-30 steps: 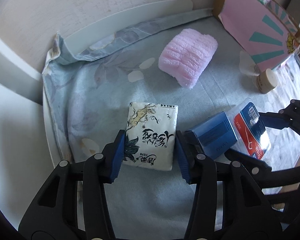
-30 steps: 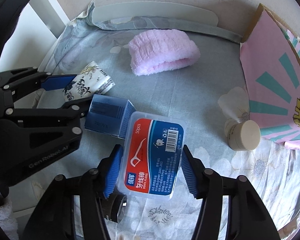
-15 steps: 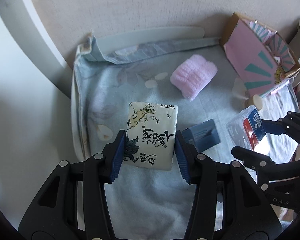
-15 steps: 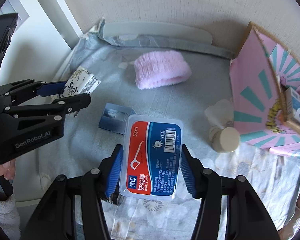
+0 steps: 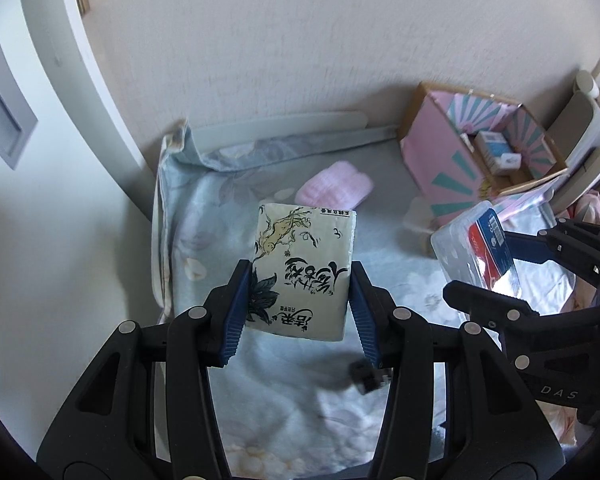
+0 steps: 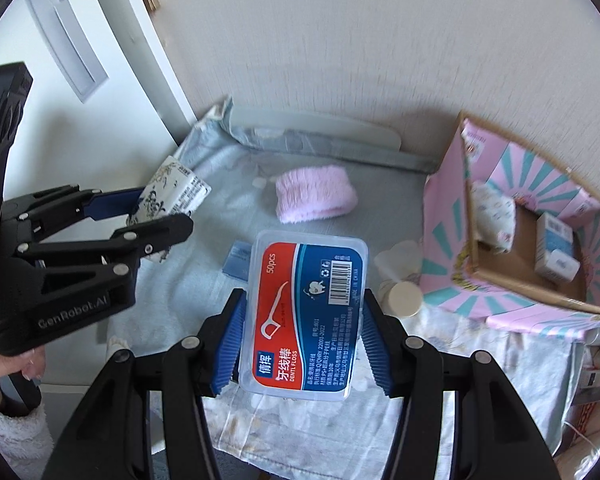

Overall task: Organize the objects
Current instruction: 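Lift and carry the floss case and tissue pack over the cardboard box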

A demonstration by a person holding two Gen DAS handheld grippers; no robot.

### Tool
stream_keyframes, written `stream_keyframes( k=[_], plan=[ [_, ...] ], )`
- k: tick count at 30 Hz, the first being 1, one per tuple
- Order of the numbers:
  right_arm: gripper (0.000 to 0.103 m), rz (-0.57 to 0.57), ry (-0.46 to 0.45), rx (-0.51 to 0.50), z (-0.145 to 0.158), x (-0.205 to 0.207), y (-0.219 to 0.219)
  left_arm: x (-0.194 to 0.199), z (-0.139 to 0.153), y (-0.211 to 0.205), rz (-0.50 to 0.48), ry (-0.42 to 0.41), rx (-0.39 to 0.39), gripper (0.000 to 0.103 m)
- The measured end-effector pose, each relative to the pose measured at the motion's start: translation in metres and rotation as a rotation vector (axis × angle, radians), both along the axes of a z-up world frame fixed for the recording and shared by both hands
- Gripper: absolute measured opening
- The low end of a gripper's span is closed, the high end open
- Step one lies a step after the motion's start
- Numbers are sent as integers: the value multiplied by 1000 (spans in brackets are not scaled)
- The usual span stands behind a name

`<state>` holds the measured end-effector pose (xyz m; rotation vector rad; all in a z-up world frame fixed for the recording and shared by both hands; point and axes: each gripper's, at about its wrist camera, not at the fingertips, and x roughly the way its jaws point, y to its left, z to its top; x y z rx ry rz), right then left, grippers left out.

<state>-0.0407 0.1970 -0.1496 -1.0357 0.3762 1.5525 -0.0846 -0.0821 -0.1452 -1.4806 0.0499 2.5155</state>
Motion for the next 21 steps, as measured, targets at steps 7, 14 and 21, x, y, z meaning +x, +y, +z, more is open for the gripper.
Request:
stream_keyframes(
  k=[7, 14, 21],
  plan=[
    [51, 32, 35, 37, 31, 10, -11, 9, 28, 17, 9, 49, 12, 44],
    [51, 53, 46, 94, 73, 35, -23, 11, 57, 44, 4, 99, 27, 44],
    [51, 63, 27, 142, 109, 68, -31, 7, 77, 86, -11, 138, 54, 44]
  ],
)
